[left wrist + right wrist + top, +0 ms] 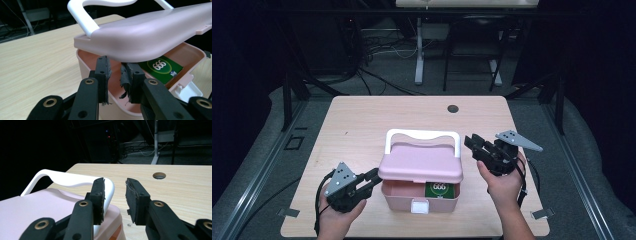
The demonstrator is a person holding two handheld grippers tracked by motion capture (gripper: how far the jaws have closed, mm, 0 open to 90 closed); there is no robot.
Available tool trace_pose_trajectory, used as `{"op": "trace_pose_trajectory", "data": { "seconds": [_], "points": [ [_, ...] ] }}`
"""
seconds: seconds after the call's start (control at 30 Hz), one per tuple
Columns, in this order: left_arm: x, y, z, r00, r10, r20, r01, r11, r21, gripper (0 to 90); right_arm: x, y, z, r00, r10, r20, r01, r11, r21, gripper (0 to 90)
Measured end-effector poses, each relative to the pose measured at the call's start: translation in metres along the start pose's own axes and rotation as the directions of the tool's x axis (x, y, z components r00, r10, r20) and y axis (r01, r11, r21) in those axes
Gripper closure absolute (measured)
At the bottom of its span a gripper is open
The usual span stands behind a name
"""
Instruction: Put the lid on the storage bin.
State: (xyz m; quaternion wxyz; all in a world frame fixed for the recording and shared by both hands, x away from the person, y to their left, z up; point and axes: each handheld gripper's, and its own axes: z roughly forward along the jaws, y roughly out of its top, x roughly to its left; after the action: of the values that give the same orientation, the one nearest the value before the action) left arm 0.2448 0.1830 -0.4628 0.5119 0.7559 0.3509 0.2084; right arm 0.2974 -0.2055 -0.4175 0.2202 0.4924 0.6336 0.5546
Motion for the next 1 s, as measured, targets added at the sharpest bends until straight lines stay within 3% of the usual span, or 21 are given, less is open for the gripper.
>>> {"op": "trace_pose_trajectory", "data": {
  "seconds": [1.0],
  "points": [
    [0.0,-0.021,0.006,0.9993,-0.031,0.023,0.029,0.9976,0.063,74.9,-0.003,-0.001,0.0,0.9999,0.015,-0.002,-0.015,1.0,-0.001,68.1]
  ]
}}
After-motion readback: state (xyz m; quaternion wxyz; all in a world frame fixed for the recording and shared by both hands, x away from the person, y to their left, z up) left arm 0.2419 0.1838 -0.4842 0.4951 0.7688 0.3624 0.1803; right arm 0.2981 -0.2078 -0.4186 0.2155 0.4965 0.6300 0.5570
